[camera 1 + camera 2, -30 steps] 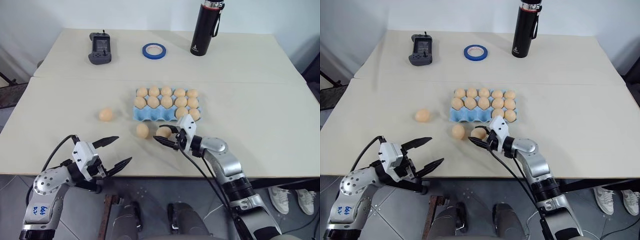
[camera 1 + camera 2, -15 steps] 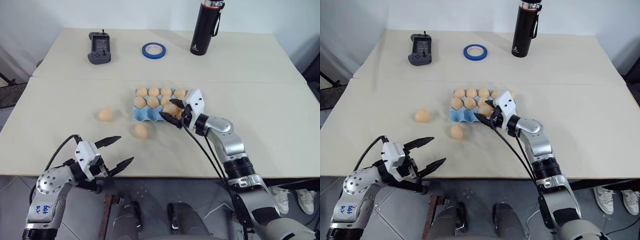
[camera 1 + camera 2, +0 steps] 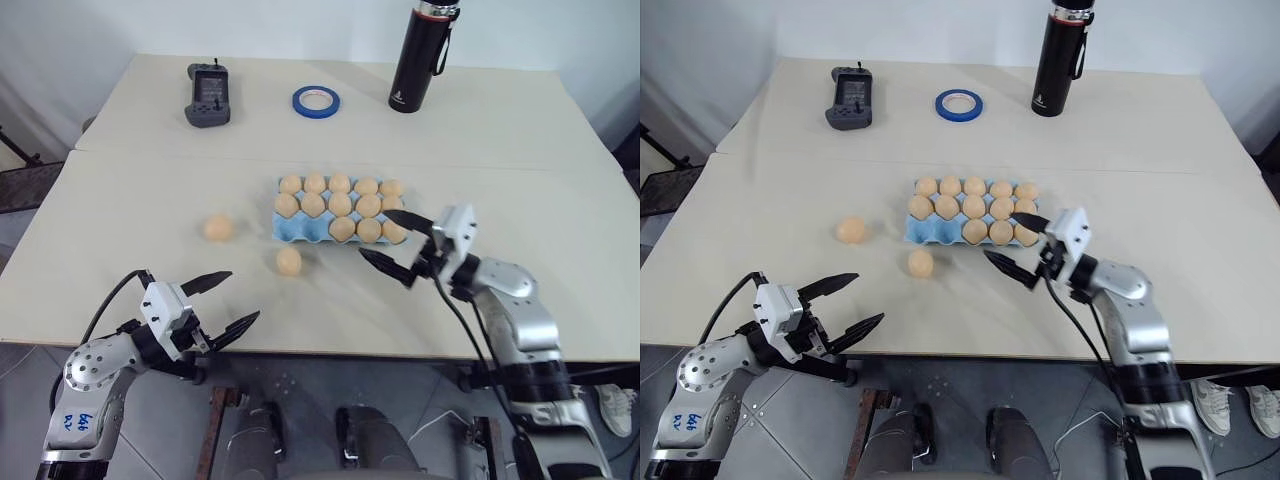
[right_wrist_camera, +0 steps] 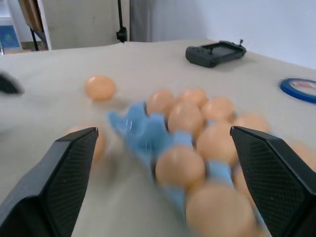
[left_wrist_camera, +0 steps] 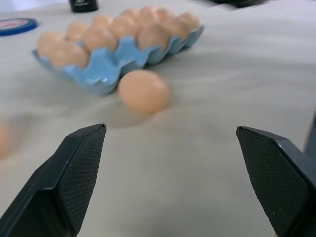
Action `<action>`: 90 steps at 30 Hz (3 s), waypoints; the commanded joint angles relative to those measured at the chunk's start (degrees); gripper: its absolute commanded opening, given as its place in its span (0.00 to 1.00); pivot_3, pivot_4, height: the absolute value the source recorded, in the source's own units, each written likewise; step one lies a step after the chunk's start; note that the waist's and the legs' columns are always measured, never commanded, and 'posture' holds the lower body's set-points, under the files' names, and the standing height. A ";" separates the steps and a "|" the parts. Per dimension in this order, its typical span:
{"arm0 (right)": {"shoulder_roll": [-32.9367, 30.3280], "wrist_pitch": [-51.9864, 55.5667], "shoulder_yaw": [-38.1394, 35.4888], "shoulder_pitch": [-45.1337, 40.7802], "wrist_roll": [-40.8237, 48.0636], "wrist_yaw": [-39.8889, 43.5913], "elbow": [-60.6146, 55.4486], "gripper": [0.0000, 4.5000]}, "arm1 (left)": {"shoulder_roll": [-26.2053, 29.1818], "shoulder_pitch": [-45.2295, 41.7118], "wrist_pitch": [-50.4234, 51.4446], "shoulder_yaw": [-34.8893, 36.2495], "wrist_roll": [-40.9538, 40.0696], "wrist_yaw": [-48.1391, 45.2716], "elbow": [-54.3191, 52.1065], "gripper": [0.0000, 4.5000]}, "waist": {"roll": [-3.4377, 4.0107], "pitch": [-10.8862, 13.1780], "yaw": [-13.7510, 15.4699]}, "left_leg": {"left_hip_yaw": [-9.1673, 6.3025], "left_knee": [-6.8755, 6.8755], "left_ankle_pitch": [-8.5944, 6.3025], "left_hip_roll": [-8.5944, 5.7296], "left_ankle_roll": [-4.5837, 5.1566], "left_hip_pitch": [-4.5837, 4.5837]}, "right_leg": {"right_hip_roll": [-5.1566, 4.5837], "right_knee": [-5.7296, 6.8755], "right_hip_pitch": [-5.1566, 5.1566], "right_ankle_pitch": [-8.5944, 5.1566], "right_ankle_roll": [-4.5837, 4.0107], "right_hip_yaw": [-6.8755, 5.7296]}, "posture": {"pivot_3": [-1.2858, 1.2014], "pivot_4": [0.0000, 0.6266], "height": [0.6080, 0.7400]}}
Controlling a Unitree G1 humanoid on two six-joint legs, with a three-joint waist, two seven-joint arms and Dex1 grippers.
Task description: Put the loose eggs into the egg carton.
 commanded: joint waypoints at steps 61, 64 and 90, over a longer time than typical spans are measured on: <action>-3.59 -6.29 -2.98 12.74 1.98 -0.09 -10.09 1.00 | -23.46 -45.21 3.20 -14.09 16.10 19.18 34.05 0.47 | -0.02 0.01 2.57 | -0.13 0.82 0.14 -0.06 0.35 0.02 | 0.13 0.36 0.19 0.18 0.33 0.05 | 0.52 0.24 1.00; -3.25 -6.55 -2.93 13.08 1.83 -0.81 -10.61 1.00 | -23.97 -46.62 0.88 -13.57 15.66 18.24 37.87 0.63 | -0.02 0.01 2.57 | -0.10 0.81 0.17 -0.05 0.37 -0.01 | 0.14 0.35 0.16 0.17 0.34 0.06 | 0.52 0.24 1.00; -0.83 -9.28 1.13 5.81 3.35 7.05 -1.85 1.00 | -8.00 1.84 -2.81 8.67 2.87 10.98 0.75 0.99 | -0.01 0.00 1.03 | -0.01 0.63 -0.04 0.00 0.21 0.07 | -0.11 0.30 0.16 0.10 0.13 0.10 | 0.52 0.24 1.00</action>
